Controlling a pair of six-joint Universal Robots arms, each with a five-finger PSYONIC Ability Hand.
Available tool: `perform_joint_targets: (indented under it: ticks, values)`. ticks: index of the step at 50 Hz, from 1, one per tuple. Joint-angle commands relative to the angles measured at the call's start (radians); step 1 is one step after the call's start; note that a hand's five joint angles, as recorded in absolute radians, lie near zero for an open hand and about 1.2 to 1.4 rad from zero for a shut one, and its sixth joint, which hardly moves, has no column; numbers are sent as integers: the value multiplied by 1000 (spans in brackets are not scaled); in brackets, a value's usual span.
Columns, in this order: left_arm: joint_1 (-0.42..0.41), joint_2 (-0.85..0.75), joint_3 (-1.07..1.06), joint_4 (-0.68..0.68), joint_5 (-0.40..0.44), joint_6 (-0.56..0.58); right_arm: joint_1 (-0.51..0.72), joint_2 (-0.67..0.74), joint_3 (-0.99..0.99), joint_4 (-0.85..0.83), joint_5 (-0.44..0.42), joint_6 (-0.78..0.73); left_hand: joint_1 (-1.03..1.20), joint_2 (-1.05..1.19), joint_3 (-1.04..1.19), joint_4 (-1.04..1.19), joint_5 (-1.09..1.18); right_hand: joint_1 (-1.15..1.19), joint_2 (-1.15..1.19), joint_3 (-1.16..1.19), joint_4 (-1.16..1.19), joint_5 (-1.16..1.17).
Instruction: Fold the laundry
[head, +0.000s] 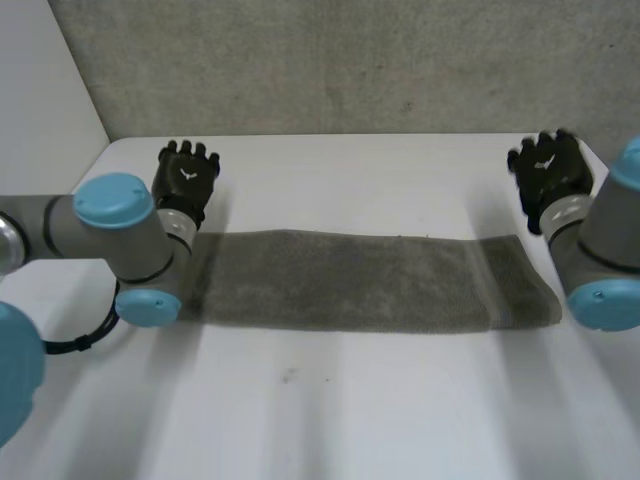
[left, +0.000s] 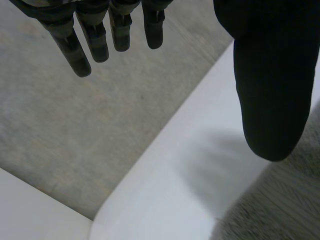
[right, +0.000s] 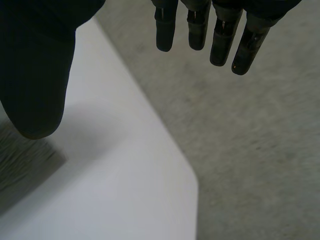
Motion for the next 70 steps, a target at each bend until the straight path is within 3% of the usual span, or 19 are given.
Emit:
perform_joint_targets:
  ticks: [1, 5, 9, 15, 24, 30, 32, 33, 35, 41, 44, 48, 52, 60, 62, 63, 65, 66, 70]
  values:
    - [4, 232, -190, -1, -3, -57, -6, -194, 46, 147, -70, 77, -14, -4, -5, -6, -36, -37, -52, -38, -57, -60]
    - [9, 396, -359, 0, 1, -190, -29, -231, 59, 292, -127, 88, -14, -4, -5, -6, -36, -37, -52, -38, -57, -60]
    - [4, 463, -449, -3, 0, -290, -90, -255, 111, 478, -178, 109, -14, -4, -5, -6, -36, -37, -52, -38, -57, -60]
    - [1, 519, -585, -9, 1, -434, -153, -258, 287, 439, -251, 114, -14, -4, -5, -6, -36, 88, 72, 87, 67, 64]
    - [19, 510, -630, 8, 1, -445, -211, -190, 425, 205, -277, 103, -14, -4, -5, -6, -36, 328, 313, 328, 308, 305]
    - [27, 509, -637, 20, -2, -445, -211, -145, 430, 138, -277, 101, -14, -4, -5, -6, -36, 522, 507, 522, 502, 499]
    - [32, 509, -637, 20, -2, -445, -213, -114, 431, 82, -277, 101, -14, -4, -5, -6, -36, 739, 723, 738, 719, 715]
    - [33, 509, -637, 20, -2, -445, -213, -114, 431, 82, -277, 101, -14, -4, -5, -6, -36, 740, 724, 739, 720, 716]
    - [33, 509, -639, 20, -2, -445, -216, -87, 418, 54, -278, 92, -14, -4, -5, -6, -36, 1183, 1167, 1182, 1163, 1159]
    - [42, 509, -639, 20, -3, -445, -271, -87, 401, 52, -264, 62, -14, -4, -5, -6, -36, 1185, 1169, 1184, 1165, 1161]
    - [42, 509, -639, 19, -3, -445, -314, -85, 378, 59, -241, -23, -14, -4, -5, -6, -36, 1185, 1169, 1184, 1165, 1161]
    - [44, 509, -647, 20, -2, -445, -432, -111, 355, 65, -149, -159, -14, -4, -5, -6, -36, 1185, 1169, 1184, 1165, 1161]
    - [44, 513, -651, 20, -2, -445, -461, -125, 333, 55, -143, -158, -14, -4, -5, -6, -36, 1185, 1169, 1184, 1165, 1161]
    - [45, 516, -653, 22, -3, -445, -297, -272, 310, -3, -205, 81, -14, -4, -5, -6, -36, 1185, 1169, 1184, 1165, 1161]
    - [45, 518, -654, 20, -3, -445, -148, -304, 303, -35, -250, 123, -14, -4, -5, -6, -36, 1185, 1169, 1184, 1165, 1161]
    - [45, 518, -653, 22, -3, -445, -147, -304, 303, -35, -250, 123, -14, -4, -5, -6, -36, 1185, 1169, 1184, 1165, 1161]
    - [47, 518, -654, 22, -3, -445, 29, -286, 283, -79, -317, 118, -14, -4, -5, -6, -36, 1185, 1169, 1184, 1165, 1161]
    - [48, 520, -654, 22, -3, -445, 29, -286, 283, -80, -317, 118, -14, -4, -5, -6, -36, 1185, 1169, 1184, 1165, 1161]
    - [48, 518, -654, 22, -3, -445, 285, -167, 206, -118, -403, 120, -14, -4, -5, -6, -36, 1185, 1169, 1184, 1165, 1161]
